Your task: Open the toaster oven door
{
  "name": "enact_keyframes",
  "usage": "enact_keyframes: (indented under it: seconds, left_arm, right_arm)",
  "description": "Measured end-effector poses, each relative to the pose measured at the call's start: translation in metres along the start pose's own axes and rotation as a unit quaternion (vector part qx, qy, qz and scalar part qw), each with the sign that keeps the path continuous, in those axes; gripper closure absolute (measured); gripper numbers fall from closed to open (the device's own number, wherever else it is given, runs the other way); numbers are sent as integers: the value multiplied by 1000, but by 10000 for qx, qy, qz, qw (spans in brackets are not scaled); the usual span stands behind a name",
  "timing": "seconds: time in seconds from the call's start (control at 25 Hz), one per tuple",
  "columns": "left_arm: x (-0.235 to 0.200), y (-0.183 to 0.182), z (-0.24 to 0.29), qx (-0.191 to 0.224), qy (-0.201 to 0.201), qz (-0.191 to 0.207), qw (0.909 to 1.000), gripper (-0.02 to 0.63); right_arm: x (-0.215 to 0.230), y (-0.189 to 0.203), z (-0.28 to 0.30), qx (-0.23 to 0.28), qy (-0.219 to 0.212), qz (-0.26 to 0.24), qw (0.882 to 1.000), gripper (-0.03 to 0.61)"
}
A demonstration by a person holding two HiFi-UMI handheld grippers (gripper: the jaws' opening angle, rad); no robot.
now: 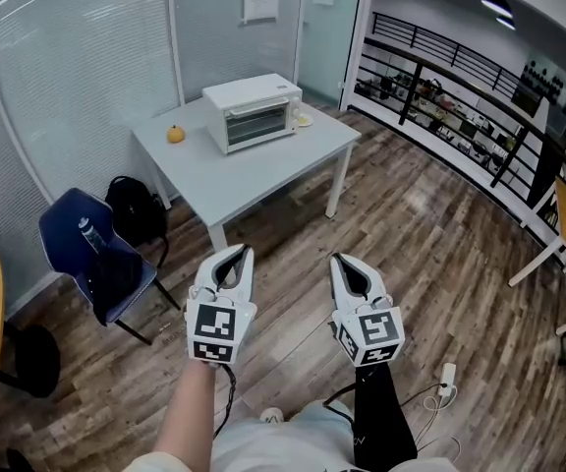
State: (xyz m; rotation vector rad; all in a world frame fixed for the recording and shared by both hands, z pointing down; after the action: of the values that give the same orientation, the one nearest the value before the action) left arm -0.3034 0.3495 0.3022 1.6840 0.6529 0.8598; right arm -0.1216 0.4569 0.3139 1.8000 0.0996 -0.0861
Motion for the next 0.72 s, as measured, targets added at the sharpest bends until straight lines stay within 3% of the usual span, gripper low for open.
enact_keyframes:
  seconds: [0.36, 0.72]
  left_arm:
    - [-20, 20, 35, 20, -49, -194, 9998, 555]
    - [-52, 40, 122, -36, -293, -140, 9995, 555]
  right_arm:
    - [22, 15, 33, -8, 50, -32, 10000, 575]
    - [77, 34, 127, 146, -242, -30, 9996, 575]
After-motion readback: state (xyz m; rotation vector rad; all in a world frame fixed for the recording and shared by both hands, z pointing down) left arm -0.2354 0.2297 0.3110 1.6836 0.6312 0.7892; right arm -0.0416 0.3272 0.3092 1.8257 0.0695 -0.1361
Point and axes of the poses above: the fingertips, and each gripper's own axes: z forward along the fingers, x to its right, y out of its underside, the point moved 6 cm from there along -z, backward along the fingers, and after that the axes turned 11 degrees about x, right-handed, at the moved point
